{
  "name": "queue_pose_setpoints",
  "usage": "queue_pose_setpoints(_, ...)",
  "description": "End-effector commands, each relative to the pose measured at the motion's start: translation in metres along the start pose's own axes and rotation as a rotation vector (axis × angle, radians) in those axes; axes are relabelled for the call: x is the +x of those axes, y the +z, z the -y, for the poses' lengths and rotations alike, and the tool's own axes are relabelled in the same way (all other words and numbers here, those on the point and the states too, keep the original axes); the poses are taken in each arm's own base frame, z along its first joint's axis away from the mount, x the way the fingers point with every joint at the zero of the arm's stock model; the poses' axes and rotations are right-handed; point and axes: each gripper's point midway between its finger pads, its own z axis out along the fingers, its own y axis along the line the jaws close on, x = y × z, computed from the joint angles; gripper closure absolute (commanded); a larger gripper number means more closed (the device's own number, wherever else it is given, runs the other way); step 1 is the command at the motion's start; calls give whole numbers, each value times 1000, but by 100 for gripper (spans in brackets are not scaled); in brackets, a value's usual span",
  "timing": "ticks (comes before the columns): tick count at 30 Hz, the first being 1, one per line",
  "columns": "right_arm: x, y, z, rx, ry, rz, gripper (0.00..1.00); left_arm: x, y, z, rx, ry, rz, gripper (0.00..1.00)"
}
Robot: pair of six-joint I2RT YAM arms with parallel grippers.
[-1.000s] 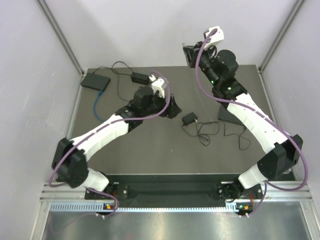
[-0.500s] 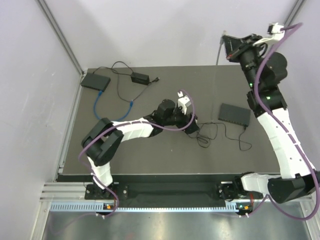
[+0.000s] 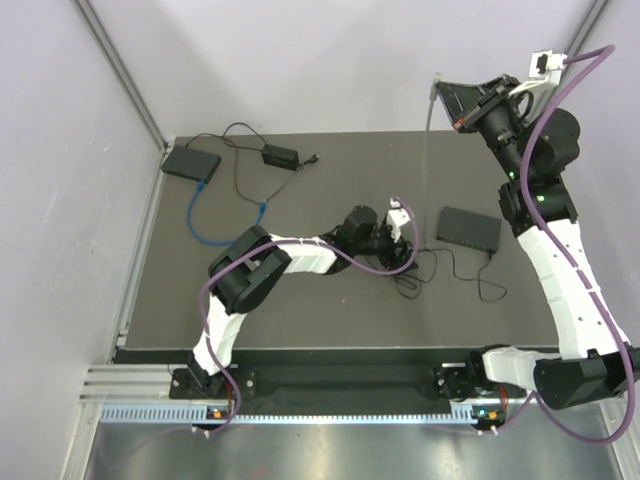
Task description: Pull the plug from the switch port
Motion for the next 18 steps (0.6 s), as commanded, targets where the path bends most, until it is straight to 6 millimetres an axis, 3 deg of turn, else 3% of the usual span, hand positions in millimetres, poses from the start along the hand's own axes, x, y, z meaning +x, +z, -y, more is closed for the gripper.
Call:
queue_pose_setpoints(1,-25,-9,-21,-84,23,56,100,-12,18,7,23,131,19,22)
queue_pose_setpoints(4,-28,-10,-25,-108,41,55,100,-4,23,2,-20,139,0,32)
queue_pose_setpoints(5,-30,-11,-27,-114,42,59,100,5,24,-1,-33,134,-27,42)
queue_pose_setpoints(13,-40,-18,-32,-126,32,74,100,15,33,-23,-152,173,-84,81)
queue_pose_setpoints(15,-40,-19,-33,-128,28,72,100,13,33,-27,-179,178,-89,100)
queue_pose_setpoints(18,-37,-20,-29,-122,27,67,100,5,31,-28,-199,184,-86,100)
